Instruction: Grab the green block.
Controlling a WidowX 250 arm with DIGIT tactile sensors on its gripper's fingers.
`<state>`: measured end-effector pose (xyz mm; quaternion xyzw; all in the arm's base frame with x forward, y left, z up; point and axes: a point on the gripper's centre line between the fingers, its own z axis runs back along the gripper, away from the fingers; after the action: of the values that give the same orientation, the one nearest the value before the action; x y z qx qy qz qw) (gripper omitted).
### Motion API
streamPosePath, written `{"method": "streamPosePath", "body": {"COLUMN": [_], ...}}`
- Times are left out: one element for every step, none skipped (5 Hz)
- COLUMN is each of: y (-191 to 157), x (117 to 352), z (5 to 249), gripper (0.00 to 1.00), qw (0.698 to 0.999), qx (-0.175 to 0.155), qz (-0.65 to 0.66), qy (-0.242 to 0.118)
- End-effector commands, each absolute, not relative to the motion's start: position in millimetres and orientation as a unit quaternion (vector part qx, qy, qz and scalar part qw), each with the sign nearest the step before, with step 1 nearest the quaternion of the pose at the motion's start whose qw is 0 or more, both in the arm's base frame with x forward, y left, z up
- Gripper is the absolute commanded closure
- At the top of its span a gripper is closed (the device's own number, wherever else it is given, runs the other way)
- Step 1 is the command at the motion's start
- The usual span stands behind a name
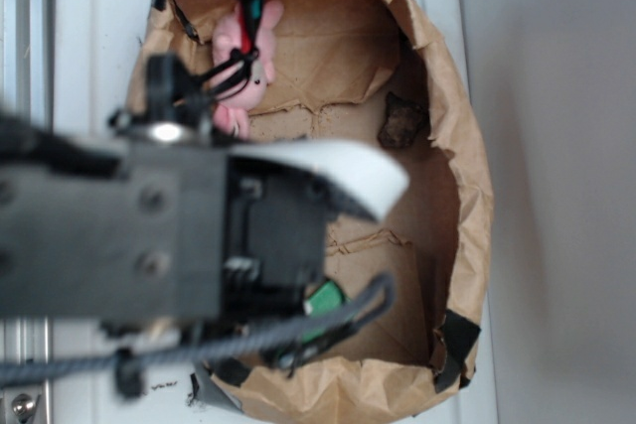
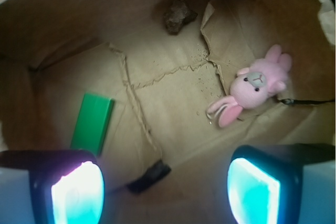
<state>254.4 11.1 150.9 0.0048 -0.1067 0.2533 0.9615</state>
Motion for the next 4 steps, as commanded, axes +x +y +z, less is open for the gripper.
{"method": "streamPosePath", "body": {"y": [31.3,15.1,-22.1,-52.6], "x": [275.2,276.0,267.7,269.6], "z": [123.9,109.4,89.3,76.9], "gripper": [0.00,0.00,0.00,0.00], "qw": [0.948,0.948,0.933,0.933], "qx": [-0.045,-0.071,-0.123,-0.101], "qz": [0.295,0.292,0.319,0.323], "qy": [-0.107,-0.109,-0.109,-0.123]}}
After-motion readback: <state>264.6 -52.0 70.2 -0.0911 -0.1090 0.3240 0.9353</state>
